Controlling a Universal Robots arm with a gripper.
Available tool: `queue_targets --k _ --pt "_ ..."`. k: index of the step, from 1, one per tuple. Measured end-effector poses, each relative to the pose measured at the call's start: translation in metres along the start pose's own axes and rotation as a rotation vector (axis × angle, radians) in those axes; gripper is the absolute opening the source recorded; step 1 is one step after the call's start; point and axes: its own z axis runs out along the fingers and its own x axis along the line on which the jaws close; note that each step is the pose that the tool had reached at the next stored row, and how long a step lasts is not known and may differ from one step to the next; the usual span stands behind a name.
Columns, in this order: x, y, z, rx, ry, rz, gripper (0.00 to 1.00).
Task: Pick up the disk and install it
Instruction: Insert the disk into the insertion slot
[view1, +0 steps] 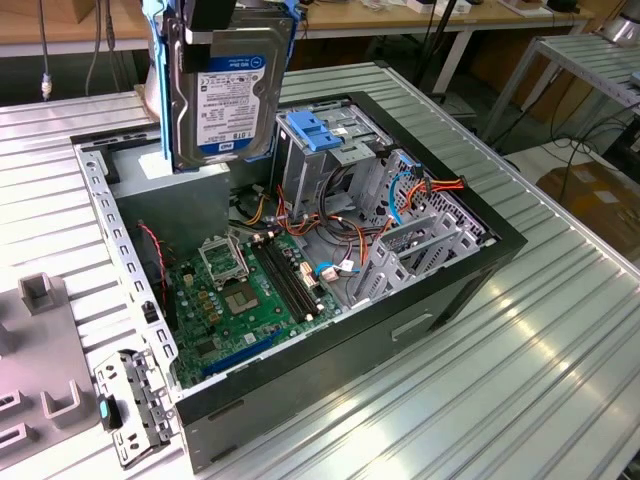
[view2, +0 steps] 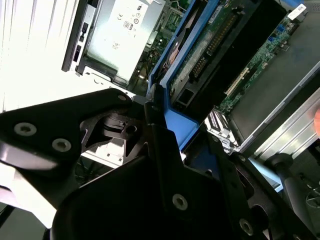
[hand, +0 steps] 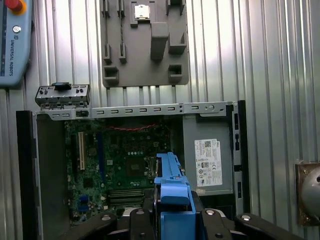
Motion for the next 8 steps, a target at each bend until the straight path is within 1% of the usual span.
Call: queue_targets --k 4,8 --pt "0.0035 -0.0002 -0.0001 0.0 0.0 0.0 0.37" --pt "0.0049 -0.0007 -0.0002 0.0 0.0 0.0 0.37"
